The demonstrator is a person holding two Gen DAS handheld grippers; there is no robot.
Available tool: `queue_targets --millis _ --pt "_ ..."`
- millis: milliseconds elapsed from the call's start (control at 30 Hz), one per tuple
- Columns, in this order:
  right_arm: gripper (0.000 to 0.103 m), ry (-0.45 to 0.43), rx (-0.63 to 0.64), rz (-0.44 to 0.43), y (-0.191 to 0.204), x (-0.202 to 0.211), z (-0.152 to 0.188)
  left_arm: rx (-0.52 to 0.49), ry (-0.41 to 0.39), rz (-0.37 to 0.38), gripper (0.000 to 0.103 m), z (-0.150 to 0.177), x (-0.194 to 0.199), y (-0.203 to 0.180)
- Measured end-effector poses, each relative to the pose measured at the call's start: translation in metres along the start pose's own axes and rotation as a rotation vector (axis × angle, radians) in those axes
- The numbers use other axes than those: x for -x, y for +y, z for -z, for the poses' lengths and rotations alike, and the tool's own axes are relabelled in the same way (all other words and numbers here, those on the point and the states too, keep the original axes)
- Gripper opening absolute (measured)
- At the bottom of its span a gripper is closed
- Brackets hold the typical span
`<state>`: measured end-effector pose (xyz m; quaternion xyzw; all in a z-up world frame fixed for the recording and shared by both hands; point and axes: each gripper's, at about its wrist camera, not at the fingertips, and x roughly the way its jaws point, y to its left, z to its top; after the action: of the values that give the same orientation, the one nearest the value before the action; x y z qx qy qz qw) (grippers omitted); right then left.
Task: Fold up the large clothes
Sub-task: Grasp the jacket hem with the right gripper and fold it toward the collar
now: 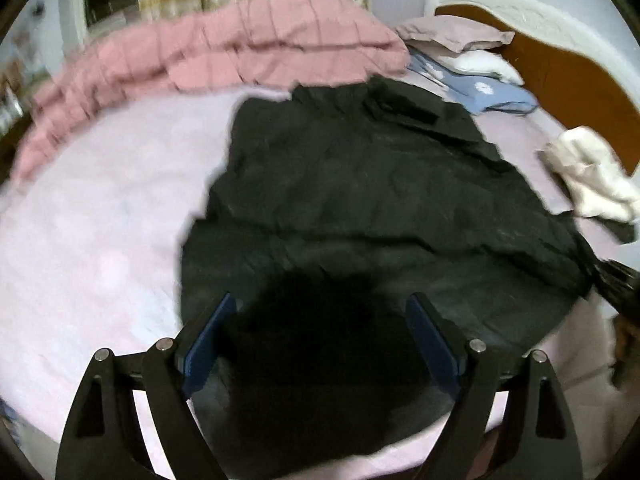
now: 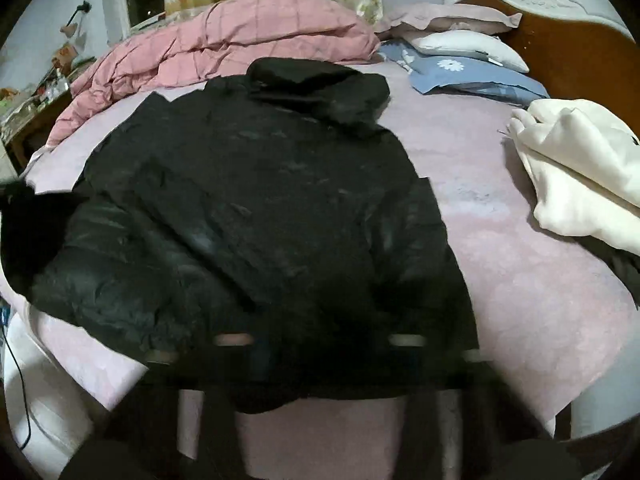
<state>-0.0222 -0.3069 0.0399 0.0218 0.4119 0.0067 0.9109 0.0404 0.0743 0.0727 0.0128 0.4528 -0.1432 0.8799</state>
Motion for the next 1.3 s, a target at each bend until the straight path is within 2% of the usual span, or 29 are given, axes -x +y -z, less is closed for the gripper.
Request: queue_targets --millis 33,100,167,200,233,267,300,433,533,600,667,733,833,900,967,1000,1067,1133,1233,1300 --pt "0.011 -0.042 -0.018 0.008 -0.004 0.007 -0.004 0.014 0.014 0.03 0.086 0.003 -0.002 0.001" --pt "0.011 -0.11 -0.021 0.021 -0.008 0.02 -0.012 0.025 0.022 0.039 0.086 0.005 -0.01 -0.002" --pt "0.016 -0.118 -0.037 0.043 -0.011 0.022 -0.021 0.013 0.014 0.033 0.086 0.003 -0.016 -0.012" --pt "0.035 -0.101 -0.057 0.054 -0.014 0.018 -0.022 0.012 0.009 0.031 0.086 0.002 -0.017 -0.016" --pt "0.067 -0.066 -0.073 0.072 -0.017 0.013 -0.024 0.014 -0.001 0.035 0.086 0.0 -0.018 -0.021" --pt "0.079 -0.028 -0.081 0.089 -0.019 0.006 -0.025 0.017 -0.011 0.044 0.086 -0.003 -0.017 -0.024" --pt "0.082 -0.02 -0.086 0.096 -0.022 0.005 -0.023 0.02 -0.027 0.057 0.086 -0.006 -0.013 -0.028" --pt "0.082 -0.057 -0.108 0.092 -0.037 0.017 -0.023 0.04 -0.113 0.108 0.086 -0.026 0.006 -0.042" --pt "0.082 -0.135 -0.128 0.083 -0.047 0.037 -0.038 0.096 -0.201 0.148 0.086 -0.043 0.021 -0.05" --pt "0.084 -0.164 -0.134 0.048 -0.05 0.045 -0.055 0.089 -0.255 0.172 0.086 -0.057 0.024 -0.059" --pt "0.084 -0.158 -0.134 -0.036 -0.05 0.048 -0.076 0.066 -0.251 0.156 0.086 -0.073 0.013 -0.069" --pt "0.084 -0.117 -0.148 -0.169 -0.048 0.046 -0.104 0.096 -0.198 0.151 0.086 -0.086 -0.009 -0.076" --pt "0.084 -0.093 -0.232 -0.391 -0.049 0.039 -0.151 0.173 -0.147 0.245 0.086 -0.098 -0.041 -0.077" --pt "0.084 -0.04 -0.296 -0.485 -0.047 0.02 -0.184 0.19 -0.13 0.211 0.086 -0.106 -0.063 -0.079" --pt "0.084 0.006 -0.313 -0.46 -0.04 -0.006 -0.211 0.204 -0.105 0.17 0.086 -0.107 -0.082 -0.078" --pt "0.084 0.047 -0.325 -0.417 -0.036 -0.028 -0.227 0.22 -0.077 0.169 0.086 -0.106 -0.09 -0.076" --pt "0.084 0.09 -0.365 -0.375 -0.028 -0.066 -0.246 0.249 -0.051 0.215 0.086 -0.097 -0.096 -0.072" --pt "0.084 0.137 -0.39 -0.36 -0.019 -0.11 -0.258 0.24 -0.068 0.203 0.086 -0.084 -0.09 -0.07" --pt "0.084 0.221 -0.407 -0.356 -0.008 -0.179 -0.27 0.204 -0.116 0.127 0.086 -0.067 -0.076 -0.064" --pt "0.084 0.262 -0.433 -0.317 -0.005 -0.22 -0.271 0.205 -0.136 0.096 0.086 -0.059 -0.066 -0.054"
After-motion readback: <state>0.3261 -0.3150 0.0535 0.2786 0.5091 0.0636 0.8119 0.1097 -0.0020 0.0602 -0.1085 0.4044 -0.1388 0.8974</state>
